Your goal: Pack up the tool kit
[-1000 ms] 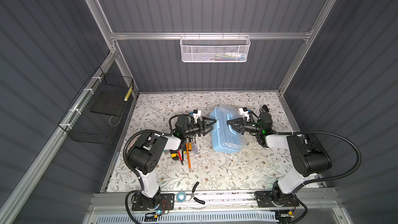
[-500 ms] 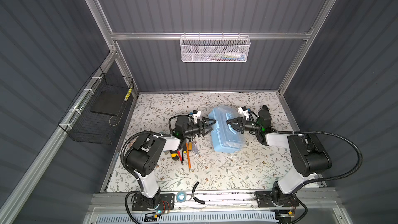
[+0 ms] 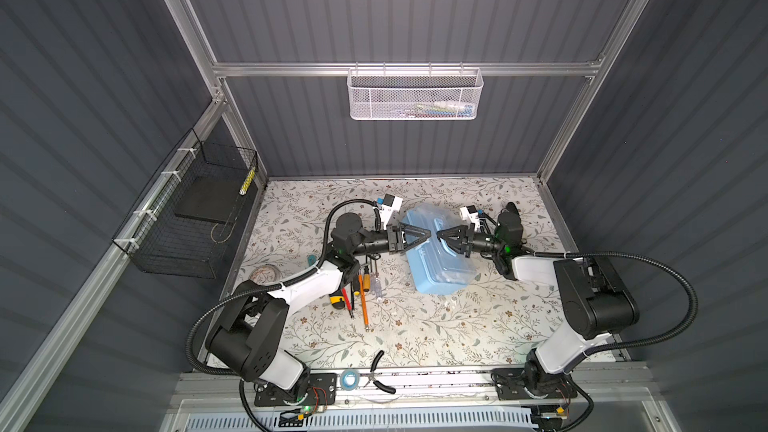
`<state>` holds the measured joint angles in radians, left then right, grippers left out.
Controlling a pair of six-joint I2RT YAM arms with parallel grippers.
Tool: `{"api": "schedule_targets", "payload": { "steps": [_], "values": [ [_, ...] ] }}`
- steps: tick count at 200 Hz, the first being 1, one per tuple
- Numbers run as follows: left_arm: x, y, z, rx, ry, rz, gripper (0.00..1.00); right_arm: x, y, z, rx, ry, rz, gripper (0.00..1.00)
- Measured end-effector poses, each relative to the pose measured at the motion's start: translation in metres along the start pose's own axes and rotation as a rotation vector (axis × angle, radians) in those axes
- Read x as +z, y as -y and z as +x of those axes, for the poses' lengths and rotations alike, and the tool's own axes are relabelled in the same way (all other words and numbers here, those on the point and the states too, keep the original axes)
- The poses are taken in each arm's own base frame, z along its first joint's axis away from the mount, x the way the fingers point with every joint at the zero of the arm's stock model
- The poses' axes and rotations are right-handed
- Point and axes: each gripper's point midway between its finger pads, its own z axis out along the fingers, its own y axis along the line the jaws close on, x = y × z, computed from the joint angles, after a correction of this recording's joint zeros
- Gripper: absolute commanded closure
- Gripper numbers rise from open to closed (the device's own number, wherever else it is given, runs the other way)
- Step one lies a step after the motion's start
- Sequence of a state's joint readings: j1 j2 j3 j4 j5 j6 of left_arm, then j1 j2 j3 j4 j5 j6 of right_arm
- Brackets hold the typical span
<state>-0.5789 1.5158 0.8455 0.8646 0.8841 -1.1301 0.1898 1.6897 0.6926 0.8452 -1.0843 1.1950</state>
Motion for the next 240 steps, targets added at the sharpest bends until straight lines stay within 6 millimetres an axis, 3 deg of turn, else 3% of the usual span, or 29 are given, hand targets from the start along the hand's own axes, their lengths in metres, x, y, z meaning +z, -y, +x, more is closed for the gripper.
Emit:
{"api": "schedule_targets", "payload": {
  "steps": [42,68,100,138,178,240],
  "values": [
    [-0.009,-0.038,0.002,-0.02,-0.013,-0.156,0.11,-0.003,-0.001,-0.002,-0.006,0.042,0.048,1.0],
    [-0.029,-0.058,-0.011,-0.017,0.027,-0.285,0.1,-0.006,0.0,0.0,-0.031,0.093,0.175,1.0],
    [-0.052,-0.07,-0.027,0.005,0.074,-0.4,0.1,0.008,0.002,0.01,-0.089,0.096,0.366,1.0],
    [-0.055,-0.076,-0.029,0.02,0.067,-0.449,0.09,0.014,0.012,0.024,-0.129,0.059,0.499,1.0],
    [-0.052,-0.076,-0.028,0.024,0.063,-0.439,0.06,0.011,0.008,0.021,-0.079,0.058,0.422,1.0],
    [-0.033,-0.086,-0.019,0.022,0.035,-0.41,0.04,0.024,-0.036,0.024,-0.04,0.017,0.168,1.0]
  ]
}}
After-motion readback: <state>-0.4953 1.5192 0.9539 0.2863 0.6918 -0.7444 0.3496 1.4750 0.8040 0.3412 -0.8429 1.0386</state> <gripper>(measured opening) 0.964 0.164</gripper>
